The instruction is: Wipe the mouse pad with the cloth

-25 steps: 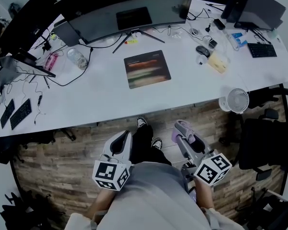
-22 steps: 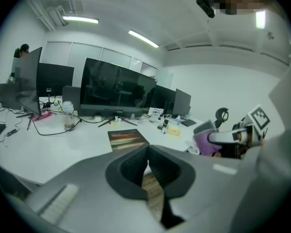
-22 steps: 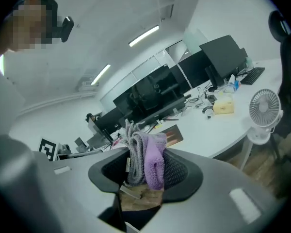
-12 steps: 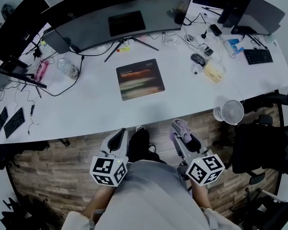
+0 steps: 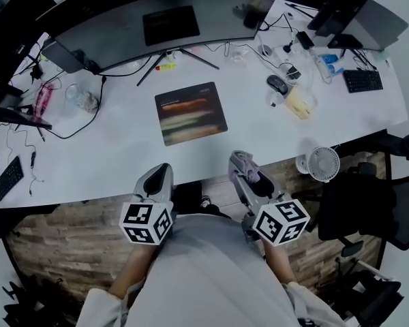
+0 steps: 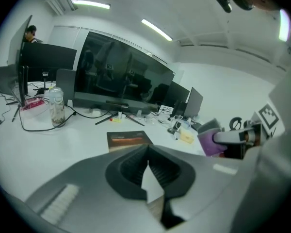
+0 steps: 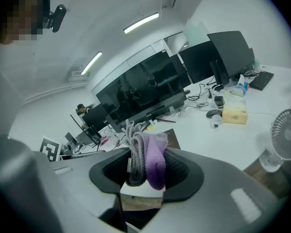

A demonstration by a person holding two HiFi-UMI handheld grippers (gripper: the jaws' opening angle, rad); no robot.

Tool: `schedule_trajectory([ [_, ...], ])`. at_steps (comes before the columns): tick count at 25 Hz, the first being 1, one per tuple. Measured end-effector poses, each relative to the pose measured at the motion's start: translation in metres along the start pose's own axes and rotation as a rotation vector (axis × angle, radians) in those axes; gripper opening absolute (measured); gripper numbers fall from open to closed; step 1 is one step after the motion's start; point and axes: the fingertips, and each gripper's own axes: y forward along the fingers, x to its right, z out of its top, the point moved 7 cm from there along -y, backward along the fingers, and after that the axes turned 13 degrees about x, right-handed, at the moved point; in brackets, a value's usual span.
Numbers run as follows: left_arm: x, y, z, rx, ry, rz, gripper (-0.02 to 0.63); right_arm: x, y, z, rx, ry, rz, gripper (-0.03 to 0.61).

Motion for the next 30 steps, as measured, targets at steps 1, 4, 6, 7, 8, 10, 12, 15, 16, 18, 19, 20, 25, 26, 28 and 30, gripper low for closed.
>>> schedule_trajectory([
  [1,-0.003,0.006,0.001,-0.005,-0.004,-0.006,0.0,0.0,0.006,0.003,-0.005,0.002,0.0,0.166],
  [4,-0.018,0.024,0.004,-0.031,0.005,-0.014,0.0,-0.005,0.026,0.014,-0.022,0.018,0.006,0.166],
  [6,-0.031,0.033,0.007,-0.035,-0.008,-0.015,0.0,-0.009,0.04,0.021,-0.022,0.023,0.006,0.166],
  [7,-0.037,0.037,0.009,-0.032,-0.019,-0.015,0.0,-0.011,0.047,0.024,-0.022,0.022,0.007,0.166],
  [8,-0.043,0.04,0.009,-0.029,-0.028,-0.014,0.0,-0.014,0.054,0.027,-0.022,0.022,0.009,0.166],
  [10,-0.052,0.048,0.009,-0.029,-0.034,-0.017,0.0,-0.021,0.067,0.034,-0.02,0.027,0.028,0.166],
  [12,-0.06,0.056,0.006,-0.035,-0.031,-0.022,0.0,-0.028,0.08,0.04,-0.017,0.014,0.056,0.166],
  [15,-0.069,0.062,0.0,-0.041,-0.057,-0.014,0.0,-0.037,0.097,0.045,-0.042,-0.048,0.069,0.169],
  [16,-0.071,0.062,-0.001,-0.045,-0.075,-0.011,0.0,-0.04,0.101,0.046,-0.051,-0.054,0.07,0.17],
  [18,-0.079,0.065,-0.004,-0.057,-0.102,-0.013,0.0,-0.046,0.11,0.049,-0.049,-0.033,0.08,0.17],
  [19,-0.082,0.067,-0.005,-0.06,-0.109,-0.017,0.0,-0.049,0.114,0.05,-0.044,-0.021,0.088,0.172],
  [20,-0.085,0.069,-0.007,-0.062,-0.115,-0.019,0.0,-0.051,0.118,0.051,-0.041,-0.018,0.095,0.172],
  [25,-0.089,0.073,-0.011,-0.065,-0.134,-0.013,0.0,-0.054,0.138,0.048,-0.073,-0.039,0.114,0.172],
  [26,-0.09,0.075,-0.011,-0.068,-0.131,-0.008,0.0,-0.055,0.143,0.049,-0.078,-0.037,0.122,0.172],
  [28,-0.092,0.08,-0.011,-0.075,-0.128,0.003,0.0,-0.056,0.153,0.049,-0.087,-0.034,0.137,0.172],
  [30,-0.095,0.084,-0.014,-0.081,-0.127,0.022,0.0,-0.057,0.164,0.049,-0.101,-0.035,0.151,0.172],
])
